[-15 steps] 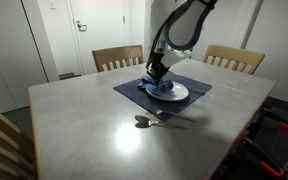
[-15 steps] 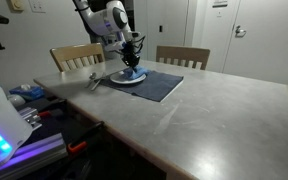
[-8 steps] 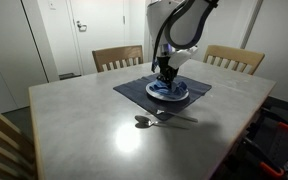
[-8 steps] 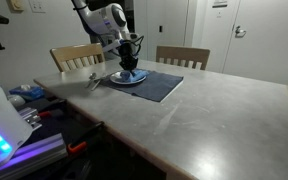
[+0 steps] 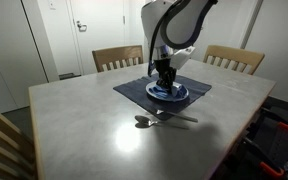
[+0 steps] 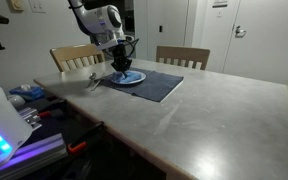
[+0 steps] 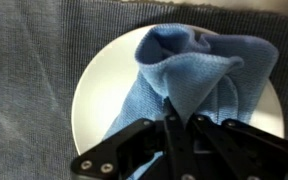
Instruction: Wipe the plate with the blue cloth
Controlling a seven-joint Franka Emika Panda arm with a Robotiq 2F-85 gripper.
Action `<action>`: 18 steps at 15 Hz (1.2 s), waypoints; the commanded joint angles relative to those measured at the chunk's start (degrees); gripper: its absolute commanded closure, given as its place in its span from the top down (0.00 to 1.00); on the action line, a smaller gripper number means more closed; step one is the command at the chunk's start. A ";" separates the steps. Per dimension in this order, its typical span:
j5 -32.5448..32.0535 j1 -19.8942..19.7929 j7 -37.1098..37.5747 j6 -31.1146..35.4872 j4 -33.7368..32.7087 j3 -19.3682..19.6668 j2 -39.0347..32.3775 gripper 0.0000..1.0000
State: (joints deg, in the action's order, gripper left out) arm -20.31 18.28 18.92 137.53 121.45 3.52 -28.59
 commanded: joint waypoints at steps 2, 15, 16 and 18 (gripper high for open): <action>8.29 -5.40 -6.56 3.69 -0.78 -5.63 -0.05 0.02; -3.60 2.03 12.26 0.78 0.28 6.08 1.18 0.02; -3.61 1.66 11.18 -1.25 0.29 5.34 1.30 0.02; -2.57 0.41 8.16 -3.07 0.23 3.31 1.35 0.02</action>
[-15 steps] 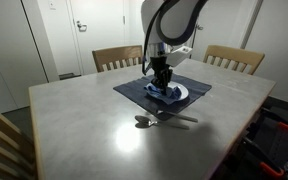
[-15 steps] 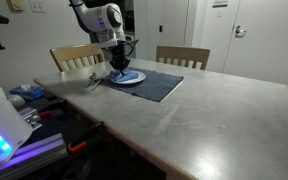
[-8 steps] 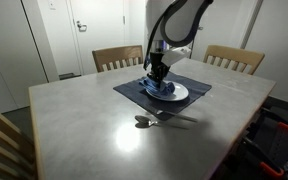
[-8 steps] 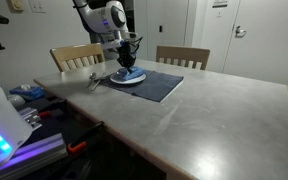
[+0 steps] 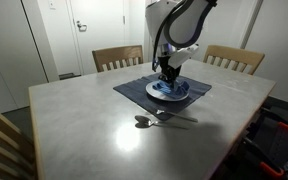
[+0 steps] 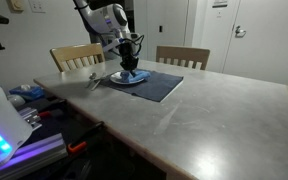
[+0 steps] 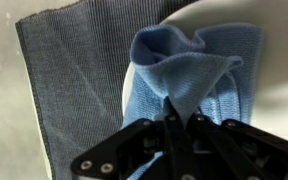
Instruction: Wipe the plate with the blue cloth
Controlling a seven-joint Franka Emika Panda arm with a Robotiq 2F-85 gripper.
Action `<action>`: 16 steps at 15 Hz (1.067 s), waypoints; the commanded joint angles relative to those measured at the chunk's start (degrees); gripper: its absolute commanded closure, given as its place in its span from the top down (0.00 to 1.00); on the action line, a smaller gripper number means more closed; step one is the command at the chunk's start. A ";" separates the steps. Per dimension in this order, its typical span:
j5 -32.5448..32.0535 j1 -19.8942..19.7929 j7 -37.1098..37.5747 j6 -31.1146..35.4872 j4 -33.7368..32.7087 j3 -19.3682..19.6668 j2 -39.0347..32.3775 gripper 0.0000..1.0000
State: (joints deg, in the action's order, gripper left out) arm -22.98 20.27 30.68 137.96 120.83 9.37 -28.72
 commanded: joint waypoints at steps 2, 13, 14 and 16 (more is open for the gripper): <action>0.74 -2.71 -6.98 -2.17 0.93 -4.63 1.26 0.02; 3.64 -0.94 -2.48 11.15 0.20 -2.42 0.02 0.02; 0.21 0.76 1.07 11.10 0.15 -0.05 -0.03 0.02; -2.72 2.06 4.57 7.30 0.00 1.79 0.22 0.02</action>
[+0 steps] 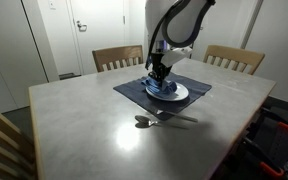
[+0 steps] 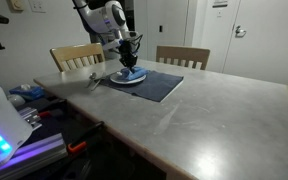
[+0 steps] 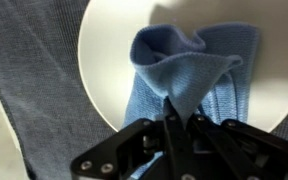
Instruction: Wipe the plate with the blue cloth
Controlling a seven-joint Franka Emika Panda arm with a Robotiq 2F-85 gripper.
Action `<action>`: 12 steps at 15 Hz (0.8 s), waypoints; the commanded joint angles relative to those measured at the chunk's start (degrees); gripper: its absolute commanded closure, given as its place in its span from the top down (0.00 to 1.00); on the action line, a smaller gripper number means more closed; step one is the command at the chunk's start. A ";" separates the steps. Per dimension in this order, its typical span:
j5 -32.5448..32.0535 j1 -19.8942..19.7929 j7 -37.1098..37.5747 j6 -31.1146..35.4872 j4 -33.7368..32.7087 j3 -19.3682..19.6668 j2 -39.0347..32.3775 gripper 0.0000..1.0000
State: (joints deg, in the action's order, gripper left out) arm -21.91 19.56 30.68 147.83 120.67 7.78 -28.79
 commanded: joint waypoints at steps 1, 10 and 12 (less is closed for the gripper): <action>-3.47 2.21 4.06 -4.87 0.33 2.65 0.61 0.02; 2.93 -4.17 -10.70 -8.14 1.50 -6.12 1.61 0.02; 7.63 -6.27 -14.71 -6.81 0.95 -8.74 1.33 0.02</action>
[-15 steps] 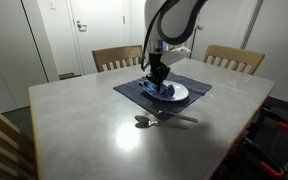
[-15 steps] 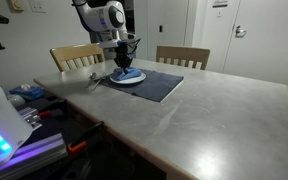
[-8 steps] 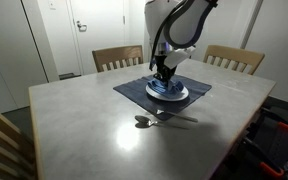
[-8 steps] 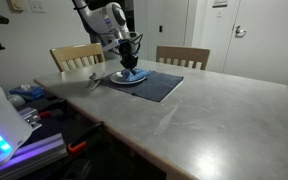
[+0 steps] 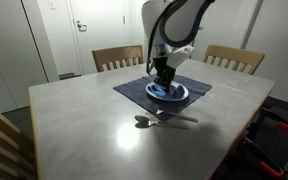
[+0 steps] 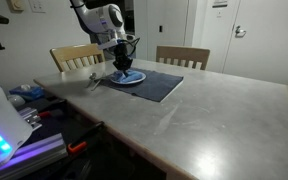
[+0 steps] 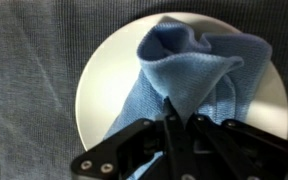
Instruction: Wipe the plate with the blue cloth
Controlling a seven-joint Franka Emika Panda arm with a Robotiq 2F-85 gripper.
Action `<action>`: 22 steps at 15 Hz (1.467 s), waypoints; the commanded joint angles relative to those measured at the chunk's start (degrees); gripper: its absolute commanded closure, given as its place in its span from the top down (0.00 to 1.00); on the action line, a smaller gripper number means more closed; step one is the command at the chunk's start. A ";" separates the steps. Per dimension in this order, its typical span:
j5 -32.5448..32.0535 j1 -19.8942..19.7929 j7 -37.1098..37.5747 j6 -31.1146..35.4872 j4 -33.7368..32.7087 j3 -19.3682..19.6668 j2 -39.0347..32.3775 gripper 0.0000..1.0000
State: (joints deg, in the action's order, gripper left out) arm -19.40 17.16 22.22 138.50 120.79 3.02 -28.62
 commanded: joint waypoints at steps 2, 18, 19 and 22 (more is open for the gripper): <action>8.98 -5.14 -8.00 6.35 1.10 -5.40 1.58 0.02; 12.02 -0.54 -6.01 20.83 -13.09 -5.64 -4.88 0.02; 11.74 0.20 -5.57 20.22 -13.87 -5.02 -5.73 0.02; 12.04 1.05 -5.95 19.71 -15.31 -4.28 -8.04 0.02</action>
State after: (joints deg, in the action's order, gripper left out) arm -7.85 17.00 16.58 159.40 108.37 -2.59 -33.91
